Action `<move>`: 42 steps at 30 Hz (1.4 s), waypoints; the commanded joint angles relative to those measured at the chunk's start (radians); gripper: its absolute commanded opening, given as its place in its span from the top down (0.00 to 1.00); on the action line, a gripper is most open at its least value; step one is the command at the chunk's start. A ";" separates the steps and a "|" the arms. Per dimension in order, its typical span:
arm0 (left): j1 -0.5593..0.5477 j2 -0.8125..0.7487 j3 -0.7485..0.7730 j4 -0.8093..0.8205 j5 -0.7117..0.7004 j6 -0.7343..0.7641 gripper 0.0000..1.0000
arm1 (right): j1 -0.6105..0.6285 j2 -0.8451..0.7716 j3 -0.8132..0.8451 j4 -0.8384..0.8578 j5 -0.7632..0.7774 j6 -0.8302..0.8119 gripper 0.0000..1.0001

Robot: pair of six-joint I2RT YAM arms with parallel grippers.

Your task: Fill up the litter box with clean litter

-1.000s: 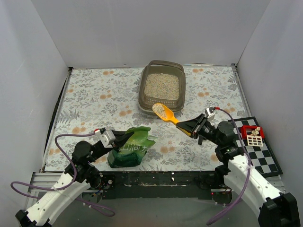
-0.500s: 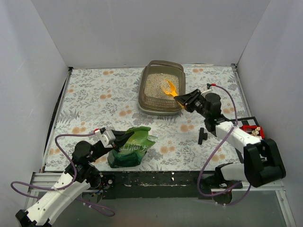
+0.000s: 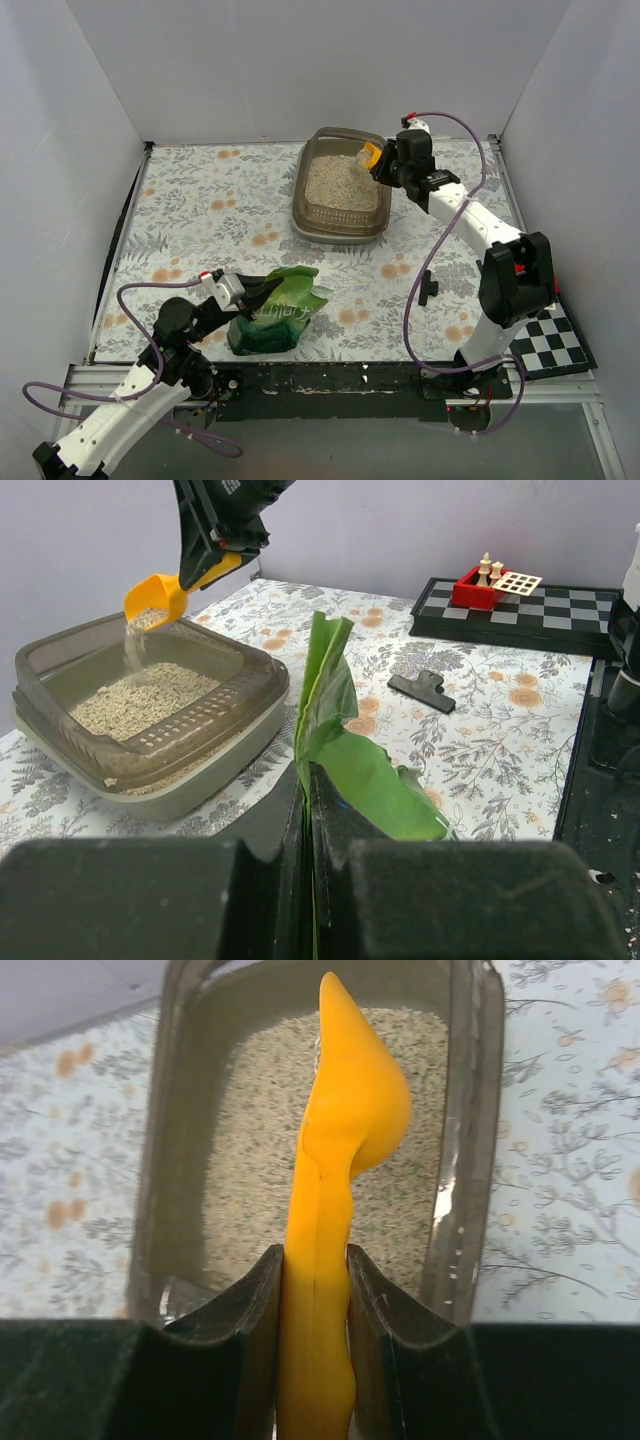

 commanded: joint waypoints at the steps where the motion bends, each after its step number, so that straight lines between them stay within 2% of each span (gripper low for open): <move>1: 0.004 0.011 -0.001 0.031 -0.032 0.005 1.00 | 0.063 0.044 0.106 -0.140 0.191 -0.263 0.99; 7: 0.004 0.023 0.003 0.026 -0.041 0.004 1.00 | 0.167 0.091 0.238 -0.192 0.356 -0.503 0.99; 12: 0.004 0.023 0.002 0.022 -0.046 0.013 1.00 | 0.217 0.104 0.340 -0.253 0.463 -0.615 0.99; 17: 0.002 0.023 0.006 0.020 -0.052 0.010 1.00 | 0.218 0.085 0.442 -0.331 0.520 -0.657 0.99; 24: 0.002 0.019 0.005 0.016 -0.049 0.011 1.00 | 0.220 -0.041 0.402 -0.342 0.563 -0.688 0.99; 27: 0.002 0.022 0.008 0.016 -0.047 0.008 1.00 | 0.218 -0.053 0.417 -0.412 0.548 -0.668 0.99; 30: 0.004 0.022 0.010 0.013 -0.046 0.008 1.00 | 0.186 -0.108 0.341 -0.421 0.541 -0.591 0.99; 34: 0.002 0.040 0.016 0.011 -0.044 -0.009 1.00 | 0.146 -0.211 0.108 -0.335 0.531 -0.483 0.99; 38: 0.004 0.077 0.045 0.028 -0.020 -0.042 1.00 | 0.022 -0.272 -0.084 -0.296 0.365 -0.340 0.99; 42: 0.004 0.121 0.082 0.071 -0.020 -0.067 1.00 | -0.047 -0.317 -0.257 -0.192 0.342 -0.332 0.99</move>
